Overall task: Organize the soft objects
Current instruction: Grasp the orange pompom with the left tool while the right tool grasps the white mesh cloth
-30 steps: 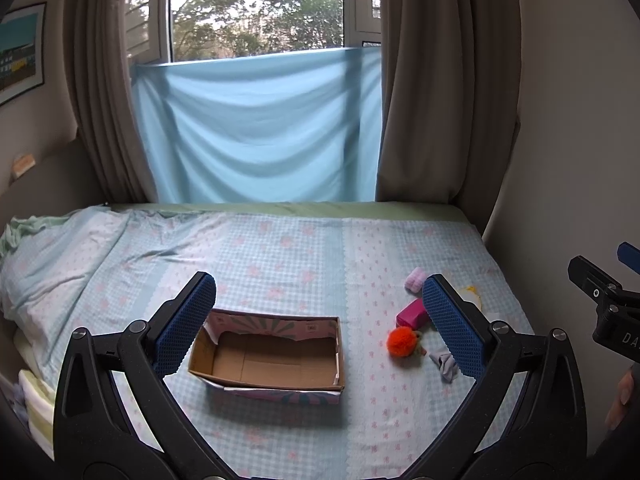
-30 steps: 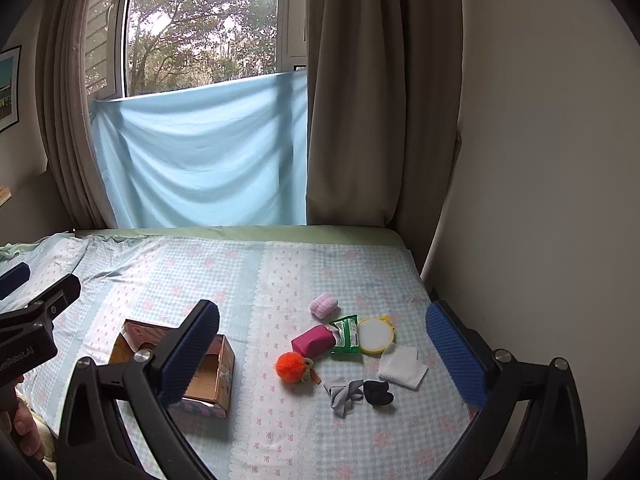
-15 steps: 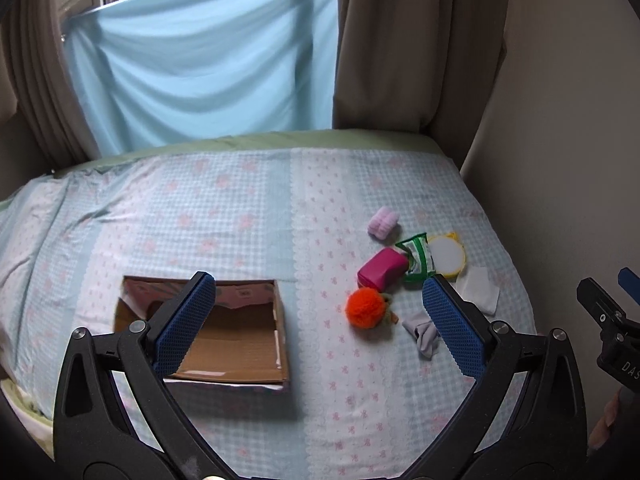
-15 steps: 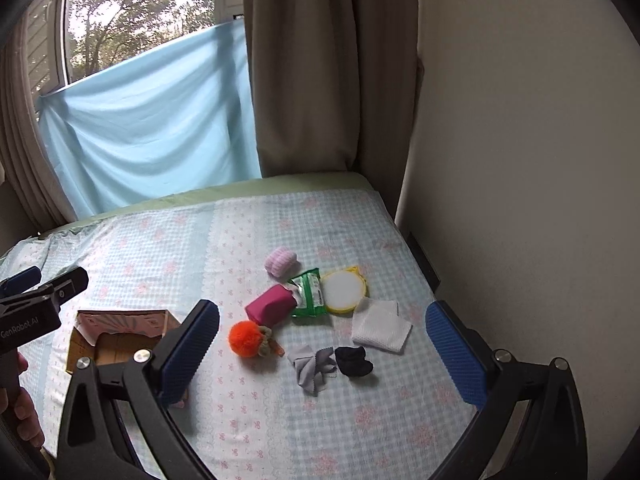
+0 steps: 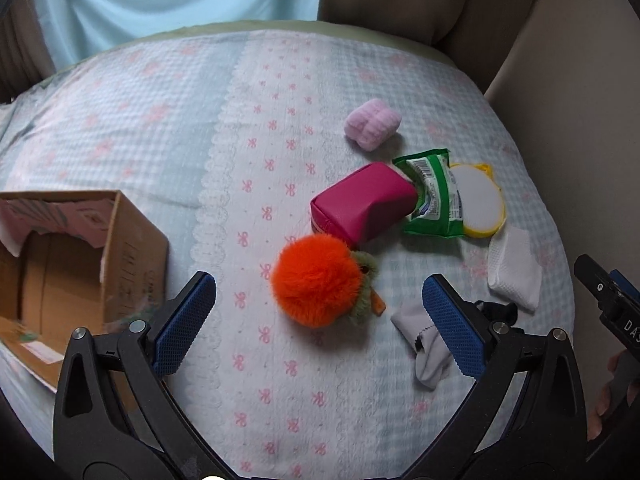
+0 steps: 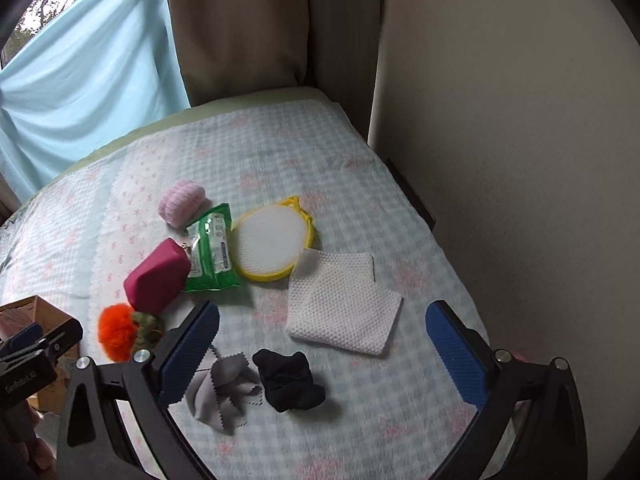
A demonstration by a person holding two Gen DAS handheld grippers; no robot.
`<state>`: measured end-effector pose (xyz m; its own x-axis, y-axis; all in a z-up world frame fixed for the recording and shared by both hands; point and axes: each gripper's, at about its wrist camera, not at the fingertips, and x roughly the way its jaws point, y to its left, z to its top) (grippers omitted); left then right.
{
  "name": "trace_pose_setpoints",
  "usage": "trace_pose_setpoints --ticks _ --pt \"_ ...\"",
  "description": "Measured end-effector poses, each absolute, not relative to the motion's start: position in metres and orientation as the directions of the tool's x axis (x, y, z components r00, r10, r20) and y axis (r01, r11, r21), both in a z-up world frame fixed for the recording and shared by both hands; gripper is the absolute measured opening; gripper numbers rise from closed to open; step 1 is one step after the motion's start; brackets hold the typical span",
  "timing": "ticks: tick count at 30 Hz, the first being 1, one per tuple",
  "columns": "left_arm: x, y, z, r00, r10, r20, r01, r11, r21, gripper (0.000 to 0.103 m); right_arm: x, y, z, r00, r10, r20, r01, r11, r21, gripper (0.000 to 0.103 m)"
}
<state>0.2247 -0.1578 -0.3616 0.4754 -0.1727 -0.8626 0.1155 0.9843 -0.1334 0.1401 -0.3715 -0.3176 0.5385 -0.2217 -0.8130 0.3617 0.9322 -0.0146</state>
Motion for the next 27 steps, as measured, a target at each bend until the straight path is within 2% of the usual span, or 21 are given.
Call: trace_pose_setpoints --ticks 5,12,14,16,18,20,22,23,24,26,27 --pt "0.236 -0.157 -0.408 0.467 -0.171 -0.867 0.080 0.985 -0.151 0.102 0.162 -0.388 -0.369 0.505 -0.213 -0.836 0.354 0.935 -0.024 0.103" --pt "0.246 -0.159 -0.454 0.441 -0.219 -0.870 0.115 0.976 -0.188 0.098 0.182 -0.410 -0.425 0.487 -0.218 -0.846 0.367 0.930 -0.029 0.103" --pt "0.249 -0.159 -0.462 0.440 -0.225 -0.870 0.112 0.974 -0.195 0.095 0.186 -0.415 -0.436 0.479 -0.217 -0.851 0.376 0.926 -0.024 0.103" --pt "0.252 -0.160 -0.469 0.431 -0.240 -0.870 0.112 0.971 -0.212 0.088 0.190 -0.419 -0.444 0.471 -0.215 -0.855 0.382 0.924 -0.022 0.103" --pt "0.256 -0.162 -0.472 0.428 -0.244 -0.870 0.116 0.970 -0.215 0.087 0.194 -0.421 -0.450 0.460 -0.205 -0.864 0.378 0.926 -0.019 0.103" --pt "0.258 -0.166 -0.472 0.431 -0.242 -0.870 0.134 0.970 -0.203 0.081 0.198 -0.419 -0.454 0.451 -0.214 -0.866 0.378 0.925 -0.032 0.103" --pt "0.259 -0.169 -0.471 0.431 -0.240 -0.870 0.147 0.970 -0.194 0.064 0.200 -0.419 -0.454 0.452 -0.220 -0.864 0.384 0.923 -0.034 0.102" --pt "0.260 -0.170 -0.470 0.431 -0.240 -0.870 0.152 0.970 -0.192 0.059 0.199 -0.418 -0.454 0.453 -0.218 -0.864 0.383 0.923 -0.032 0.098" --pt "0.260 -0.171 -0.469 0.430 -0.241 -0.870 0.157 0.969 -0.192 0.048 0.199 -0.416 -0.453 0.457 -0.216 -0.863 0.379 0.925 -0.030 0.095" --pt "0.261 -0.171 -0.468 0.428 -0.246 -0.869 0.162 0.967 -0.194 0.042 0.197 -0.410 -0.451 0.465 -0.213 -0.859 0.363 0.931 -0.035 0.080" --pt "0.261 -0.172 -0.467 0.425 -0.249 -0.870 0.164 0.967 -0.196 0.039 0.197 -0.407 -0.449 0.468 -0.216 -0.857 0.356 0.934 -0.042 0.076"
